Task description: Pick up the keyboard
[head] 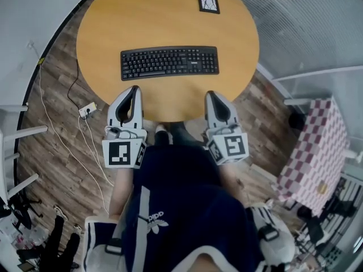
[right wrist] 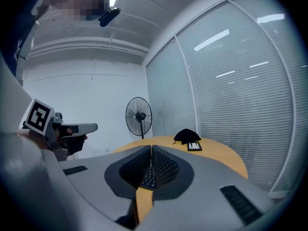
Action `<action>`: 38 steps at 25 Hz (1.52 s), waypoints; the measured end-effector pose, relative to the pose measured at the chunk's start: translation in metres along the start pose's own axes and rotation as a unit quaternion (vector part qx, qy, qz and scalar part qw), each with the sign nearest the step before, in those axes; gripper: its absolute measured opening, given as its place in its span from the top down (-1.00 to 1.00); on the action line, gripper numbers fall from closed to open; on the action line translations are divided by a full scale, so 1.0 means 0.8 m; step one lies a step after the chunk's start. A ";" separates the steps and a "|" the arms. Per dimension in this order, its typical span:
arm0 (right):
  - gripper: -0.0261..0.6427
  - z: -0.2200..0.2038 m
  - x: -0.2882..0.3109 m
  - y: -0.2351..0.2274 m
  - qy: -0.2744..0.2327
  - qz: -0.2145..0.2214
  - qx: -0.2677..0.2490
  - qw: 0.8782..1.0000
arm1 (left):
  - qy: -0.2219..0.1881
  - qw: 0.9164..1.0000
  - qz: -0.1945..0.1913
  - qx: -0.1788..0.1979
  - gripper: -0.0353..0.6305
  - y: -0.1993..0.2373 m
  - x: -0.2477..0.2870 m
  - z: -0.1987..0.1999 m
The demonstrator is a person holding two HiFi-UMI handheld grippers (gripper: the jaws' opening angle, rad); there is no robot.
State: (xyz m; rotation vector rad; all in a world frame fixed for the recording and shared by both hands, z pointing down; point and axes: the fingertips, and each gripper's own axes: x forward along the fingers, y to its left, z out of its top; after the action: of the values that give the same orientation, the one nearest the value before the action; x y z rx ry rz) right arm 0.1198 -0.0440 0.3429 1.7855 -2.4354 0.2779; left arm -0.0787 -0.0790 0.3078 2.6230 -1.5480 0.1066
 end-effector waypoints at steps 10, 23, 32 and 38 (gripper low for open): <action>0.90 0.001 0.072 -0.087 0.013 0.020 0.007 1.000 | 0.010 0.998 0.062 -0.014 0.88 0.025 0.069 -0.001; 0.90 -0.038 0.102 -0.142 0.054 0.030 0.039 0.997 | 0.058 0.991 0.117 -0.015 0.88 0.055 0.086 -0.043; 0.90 -0.029 0.108 -0.142 0.054 0.003 0.048 0.997 | 0.057 0.994 0.094 -0.016 0.88 0.076 0.100 -0.032; 0.90 -0.026 0.116 -0.131 0.051 -0.005 0.053 0.997 | 0.058 0.995 0.074 -0.012 0.88 0.080 0.113 -0.028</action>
State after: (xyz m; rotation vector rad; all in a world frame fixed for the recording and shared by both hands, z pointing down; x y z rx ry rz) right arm 0.1910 -0.1565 0.3898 1.7763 -2.3826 0.4939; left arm -0.0913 -0.1854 0.3423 2.4343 -1.6901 0.2460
